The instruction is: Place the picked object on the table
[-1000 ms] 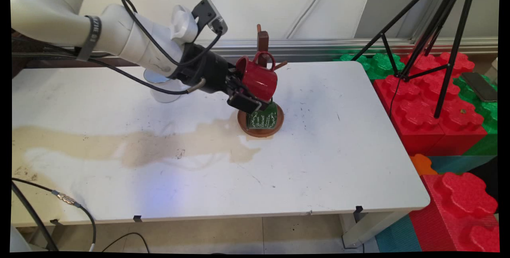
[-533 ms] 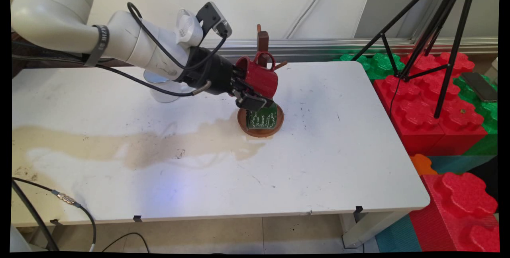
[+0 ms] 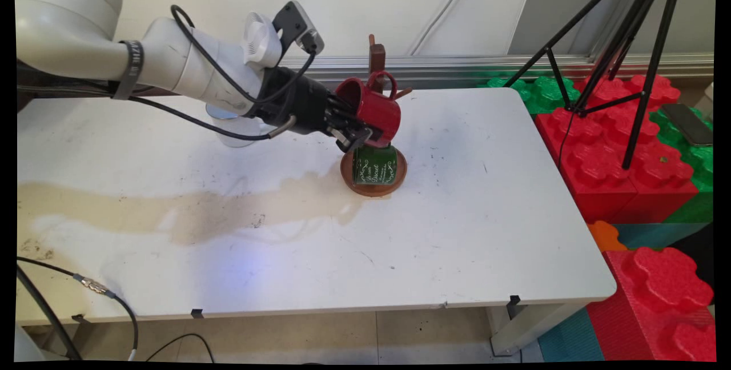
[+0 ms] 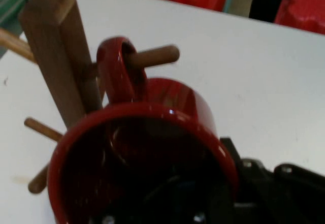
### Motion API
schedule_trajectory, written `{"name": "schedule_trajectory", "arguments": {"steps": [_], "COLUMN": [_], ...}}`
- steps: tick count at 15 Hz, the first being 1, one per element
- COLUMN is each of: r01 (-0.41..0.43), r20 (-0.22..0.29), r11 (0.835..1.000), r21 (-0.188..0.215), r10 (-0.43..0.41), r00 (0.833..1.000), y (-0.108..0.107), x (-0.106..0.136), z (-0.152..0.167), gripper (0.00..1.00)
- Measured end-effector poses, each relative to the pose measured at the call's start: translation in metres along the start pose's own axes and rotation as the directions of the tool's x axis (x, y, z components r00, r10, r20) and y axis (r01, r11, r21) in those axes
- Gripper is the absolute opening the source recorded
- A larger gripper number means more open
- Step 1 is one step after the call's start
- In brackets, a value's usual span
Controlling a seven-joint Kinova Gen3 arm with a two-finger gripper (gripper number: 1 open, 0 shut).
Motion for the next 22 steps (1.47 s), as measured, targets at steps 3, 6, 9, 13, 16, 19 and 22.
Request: {"name": "schedule_trajectory", "arguments": {"steps": [3,6,9,13,16,19,22], "r01": [-0.01,-0.02,-0.026,-0.036,-0.046,-0.058,-0.094], "r20": [-0.006,-0.016,-0.025,-0.029,-0.033,-0.032,-0.011], "r11": [1.0,1.0,1.0,0.999,0.998,0.997,0.993], "r21": [-0.004,-0.007,-0.009,-0.019,-0.038,-0.056,-0.071], "r10": [0.01,0.02,0.025,0.035,0.044,0.056,0.094], "r00": [1.0,1.0,0.999,0.999,0.998,0.998,0.996], "y": [0.002,0.005,0.009,0.017,0.028,0.038,0.046], "x": [-0.001,0.0,0.002,0.002,0.003,0.003,0.001], "z": [-0.005,-0.009,-0.014,-0.022,-0.031,-0.042,-0.061], "gripper": [0.0,0.0,0.0,0.0,0.0,0.0,0.0]}}
